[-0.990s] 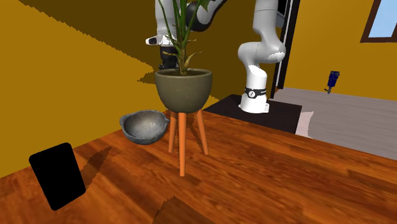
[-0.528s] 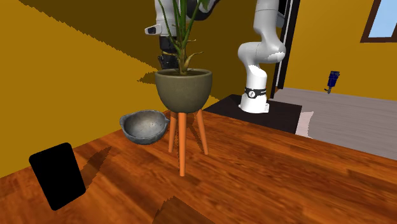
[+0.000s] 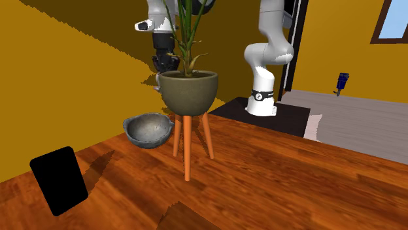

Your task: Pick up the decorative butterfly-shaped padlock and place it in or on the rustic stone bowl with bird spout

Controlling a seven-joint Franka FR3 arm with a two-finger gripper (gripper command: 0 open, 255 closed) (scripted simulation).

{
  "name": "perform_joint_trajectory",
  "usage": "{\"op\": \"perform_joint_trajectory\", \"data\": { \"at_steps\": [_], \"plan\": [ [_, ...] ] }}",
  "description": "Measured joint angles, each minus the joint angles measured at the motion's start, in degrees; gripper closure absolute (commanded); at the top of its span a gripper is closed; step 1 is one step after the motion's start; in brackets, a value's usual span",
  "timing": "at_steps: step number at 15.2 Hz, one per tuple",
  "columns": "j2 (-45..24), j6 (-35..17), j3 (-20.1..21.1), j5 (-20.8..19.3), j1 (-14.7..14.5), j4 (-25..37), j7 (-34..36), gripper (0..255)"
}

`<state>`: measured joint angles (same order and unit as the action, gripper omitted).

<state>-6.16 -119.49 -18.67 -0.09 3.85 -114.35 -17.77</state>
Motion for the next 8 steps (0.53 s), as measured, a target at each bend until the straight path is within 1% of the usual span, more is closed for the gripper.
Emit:
{"op": "perform_joint_trajectory", "data": {
  "at_steps": [6,8],
  "plan": [
    [-11.68,5.16,1.97,3.44,-0.9,16.32,2.13,255],
    [-13.1,5.17,2.19,3.84,-0.89,17.73,2.27,255]
  ]
}}
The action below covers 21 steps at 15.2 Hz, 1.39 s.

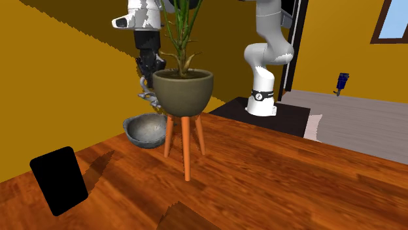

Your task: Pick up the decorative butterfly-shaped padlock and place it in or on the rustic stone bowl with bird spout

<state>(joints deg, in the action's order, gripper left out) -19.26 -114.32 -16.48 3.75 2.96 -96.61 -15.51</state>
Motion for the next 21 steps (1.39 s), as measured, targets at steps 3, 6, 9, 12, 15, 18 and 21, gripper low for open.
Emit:
{"op": "perform_joint_trajectory", "data": {
  "at_steps": [3,6,9,12,15,18,21],
  "plan": [
    [-0.92,-1.62,0.11,0.3,0.06,-0.7,-0.08,255],
    [-2.03,-3.6,0.25,0.66,0.16,-1.62,-0.24,255],
    [-2.9,-5.55,0.39,0.95,0.18,-2.73,-0.32,255],
    [-4.04,-7.62,0.55,1.32,0.3,-3.72,-0.49,255],
    [-4.47,-8.5,0.64,1.44,0.3,-4.26,-0.58,255],
    [-4.58,-8.62,0.66,1.47,0.31,-4.26,-0.6,255],
    [-4.59,-8.64,0.66,1.48,0.31,-4.27,-0.61,0]
  ]
}}
